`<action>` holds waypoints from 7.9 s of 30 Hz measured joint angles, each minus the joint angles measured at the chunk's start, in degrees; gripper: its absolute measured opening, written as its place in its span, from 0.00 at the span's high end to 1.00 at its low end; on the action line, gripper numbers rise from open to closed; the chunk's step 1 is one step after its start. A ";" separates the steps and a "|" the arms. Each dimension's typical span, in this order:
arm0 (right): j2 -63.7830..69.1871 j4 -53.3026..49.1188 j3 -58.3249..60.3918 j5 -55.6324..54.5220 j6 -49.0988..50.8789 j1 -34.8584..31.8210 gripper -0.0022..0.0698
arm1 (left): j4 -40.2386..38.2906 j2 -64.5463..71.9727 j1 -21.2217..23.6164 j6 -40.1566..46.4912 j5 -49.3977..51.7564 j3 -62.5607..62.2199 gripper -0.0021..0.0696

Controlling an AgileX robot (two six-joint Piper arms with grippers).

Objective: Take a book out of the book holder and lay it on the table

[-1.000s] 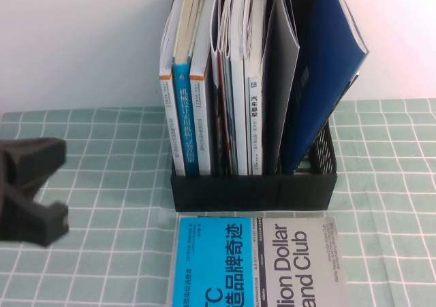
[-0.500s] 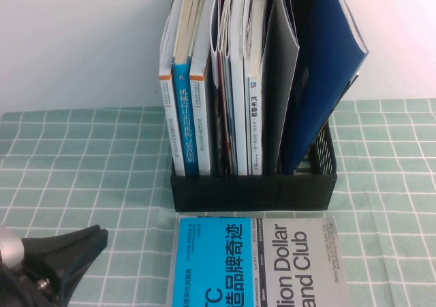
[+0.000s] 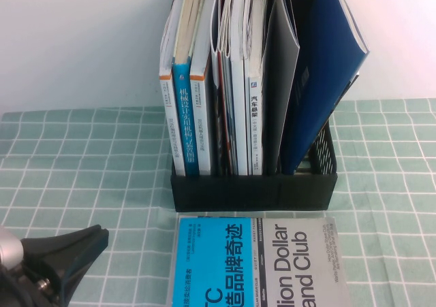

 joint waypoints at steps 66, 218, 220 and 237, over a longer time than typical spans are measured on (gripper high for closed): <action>0.44 -1.01 2.16 -16.91 5.78 0.00 0.97 | -26.02 -32.94 33.98 28.65 6.72 24.18 0.97; -11.97 -16.00 15.35 -11.76 3.73 -35.31 0.97 | -27.34 -33.02 35.71 28.15 7.19 24.07 0.97; -11.97 -16.00 15.35 -11.76 3.73 -35.31 0.97 | -27.34 -33.02 35.71 28.15 7.19 24.07 0.97; -11.97 -16.00 15.35 -11.76 3.73 -35.31 0.97 | -27.34 -33.02 35.71 28.02 7.19 24.07 0.97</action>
